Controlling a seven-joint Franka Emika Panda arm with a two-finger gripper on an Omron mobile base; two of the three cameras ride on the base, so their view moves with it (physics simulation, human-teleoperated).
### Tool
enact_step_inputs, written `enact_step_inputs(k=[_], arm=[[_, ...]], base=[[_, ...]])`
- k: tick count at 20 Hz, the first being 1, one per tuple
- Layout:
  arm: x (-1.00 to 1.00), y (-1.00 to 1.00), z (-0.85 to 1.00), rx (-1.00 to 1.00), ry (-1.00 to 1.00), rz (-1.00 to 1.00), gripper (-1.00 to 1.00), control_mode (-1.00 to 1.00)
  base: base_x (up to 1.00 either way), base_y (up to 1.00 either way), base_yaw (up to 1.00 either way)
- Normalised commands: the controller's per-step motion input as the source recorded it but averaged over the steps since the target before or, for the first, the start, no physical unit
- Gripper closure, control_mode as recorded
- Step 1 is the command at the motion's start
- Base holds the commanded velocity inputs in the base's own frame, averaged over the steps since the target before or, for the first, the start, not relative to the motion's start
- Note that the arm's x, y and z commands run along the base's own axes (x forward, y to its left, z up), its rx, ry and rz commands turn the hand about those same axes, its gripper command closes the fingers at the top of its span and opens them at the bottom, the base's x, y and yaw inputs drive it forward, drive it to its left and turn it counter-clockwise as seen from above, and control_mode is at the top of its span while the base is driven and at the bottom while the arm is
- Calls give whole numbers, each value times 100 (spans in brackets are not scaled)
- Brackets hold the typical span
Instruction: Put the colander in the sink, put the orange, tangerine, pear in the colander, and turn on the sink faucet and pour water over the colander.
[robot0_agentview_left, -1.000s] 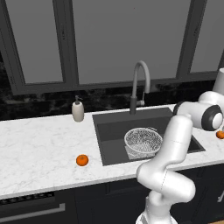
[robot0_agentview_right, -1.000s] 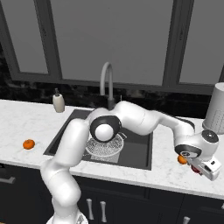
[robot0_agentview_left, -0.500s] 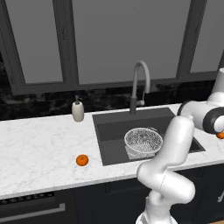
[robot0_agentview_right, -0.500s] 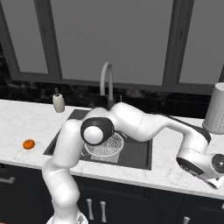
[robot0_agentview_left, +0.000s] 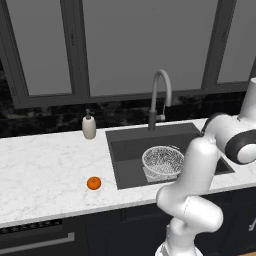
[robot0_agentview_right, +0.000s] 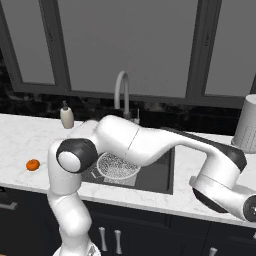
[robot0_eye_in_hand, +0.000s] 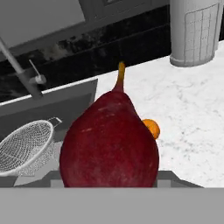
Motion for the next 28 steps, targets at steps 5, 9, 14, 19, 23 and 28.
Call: enact_step_inputs(k=[5,9,14,19,23,28], arm=[[3,100,20,-24,-45,21,100,-100],[14,100,49,-24,-13,17,100,-100],[3,57,99,-19,12,21,100,-100],[6,53,52,-14,22,25,100,-100],[18,67,2,-7,35,19,100,-100],[49,53,-3,-4,26,6,100,-100]], base=[[0,0,0],[0,0,0],[0,0,0],[0,0,0],[0,0,0],[0,0,0]])
